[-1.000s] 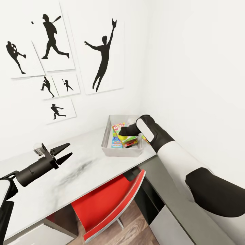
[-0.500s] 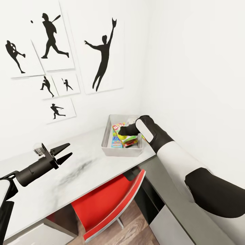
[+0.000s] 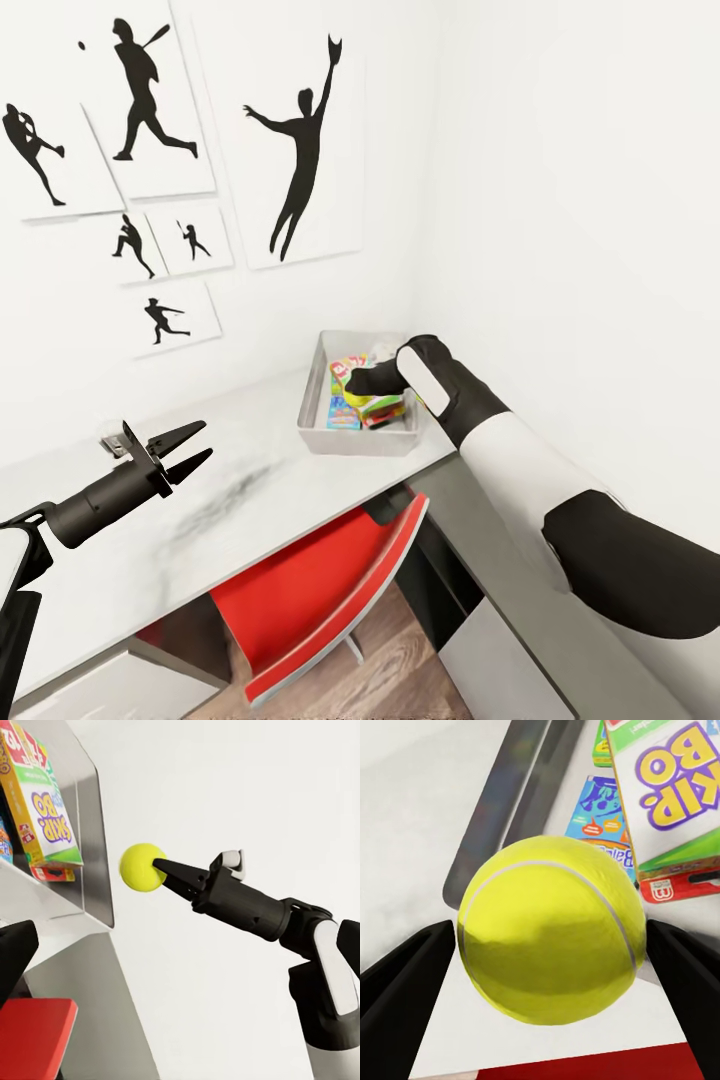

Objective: Put all the toys in the child's room - the three board games (two on the bed and one on the table), the two jigsaw puzzles on the table, and the tennis ball on the table - inside the toy box on the table in the child's room.

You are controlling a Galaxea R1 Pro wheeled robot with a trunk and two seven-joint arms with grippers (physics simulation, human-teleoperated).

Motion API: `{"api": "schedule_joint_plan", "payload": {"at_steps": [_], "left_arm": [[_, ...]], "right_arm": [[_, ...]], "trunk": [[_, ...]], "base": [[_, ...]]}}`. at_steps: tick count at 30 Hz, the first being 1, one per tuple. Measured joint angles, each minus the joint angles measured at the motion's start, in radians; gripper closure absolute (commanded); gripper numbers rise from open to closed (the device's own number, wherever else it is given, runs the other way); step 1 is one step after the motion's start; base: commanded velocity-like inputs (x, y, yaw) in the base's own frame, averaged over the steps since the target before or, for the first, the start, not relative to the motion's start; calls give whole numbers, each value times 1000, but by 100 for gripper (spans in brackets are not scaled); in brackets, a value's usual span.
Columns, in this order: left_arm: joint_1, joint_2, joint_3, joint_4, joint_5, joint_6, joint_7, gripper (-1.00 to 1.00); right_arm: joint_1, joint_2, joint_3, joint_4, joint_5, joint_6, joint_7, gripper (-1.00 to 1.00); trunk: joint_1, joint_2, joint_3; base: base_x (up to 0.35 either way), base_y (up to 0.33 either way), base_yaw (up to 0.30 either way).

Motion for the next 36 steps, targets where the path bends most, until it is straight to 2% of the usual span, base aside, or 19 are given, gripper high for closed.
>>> {"api": "schedule_joint_plan", "payload": {"at_steps": [32, 36], "left_arm": [[0, 0, 0, 0, 2, 2, -7, -100], [-1, 0, -1, -1, 9, 3, -55, -100]], "right_arm": [[-27, 2, 3, 7, -1, 22, 3, 100], [-27, 2, 3, 7, 0, 22, 3, 100]], "trunk": [[0, 0, -52], [0, 0, -59]], "base": [[0, 0, 0], [0, 0, 0]]}}
